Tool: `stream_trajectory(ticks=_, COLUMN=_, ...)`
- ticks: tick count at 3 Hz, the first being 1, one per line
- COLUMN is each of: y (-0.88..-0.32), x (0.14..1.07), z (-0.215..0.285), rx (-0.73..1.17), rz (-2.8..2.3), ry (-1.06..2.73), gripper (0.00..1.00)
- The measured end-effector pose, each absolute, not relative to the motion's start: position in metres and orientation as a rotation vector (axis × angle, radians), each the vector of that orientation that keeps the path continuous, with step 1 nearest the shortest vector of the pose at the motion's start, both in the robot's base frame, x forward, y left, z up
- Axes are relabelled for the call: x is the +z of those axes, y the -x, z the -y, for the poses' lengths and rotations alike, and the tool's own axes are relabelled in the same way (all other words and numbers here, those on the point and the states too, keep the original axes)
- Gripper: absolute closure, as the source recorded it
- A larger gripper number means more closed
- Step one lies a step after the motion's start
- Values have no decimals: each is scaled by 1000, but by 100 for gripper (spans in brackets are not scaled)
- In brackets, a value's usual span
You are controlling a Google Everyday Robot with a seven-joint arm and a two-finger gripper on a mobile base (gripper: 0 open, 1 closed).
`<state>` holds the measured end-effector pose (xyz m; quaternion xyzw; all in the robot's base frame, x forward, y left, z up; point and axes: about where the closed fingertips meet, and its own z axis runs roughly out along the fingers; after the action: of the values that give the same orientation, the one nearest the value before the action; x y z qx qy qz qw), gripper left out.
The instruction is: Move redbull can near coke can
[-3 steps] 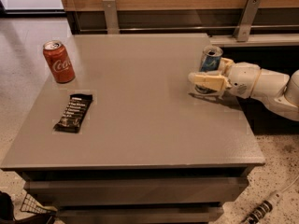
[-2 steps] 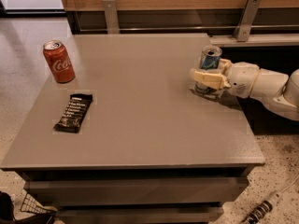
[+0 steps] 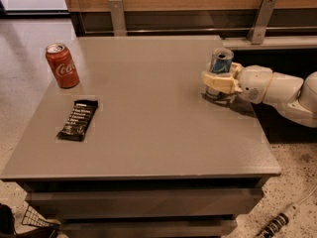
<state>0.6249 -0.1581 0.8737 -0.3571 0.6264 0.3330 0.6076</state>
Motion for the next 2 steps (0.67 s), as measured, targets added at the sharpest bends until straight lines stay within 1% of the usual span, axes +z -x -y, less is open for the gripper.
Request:
stream_trajectory(ticks=1, y=-627, x=884, z=156, rx=771, rz=-1445, ry=836, gripper=100)
stream_trajectory(ticks=2, y=-638, x=920, z=132, rx=790, rz=-1415, ry=890, gripper=100)
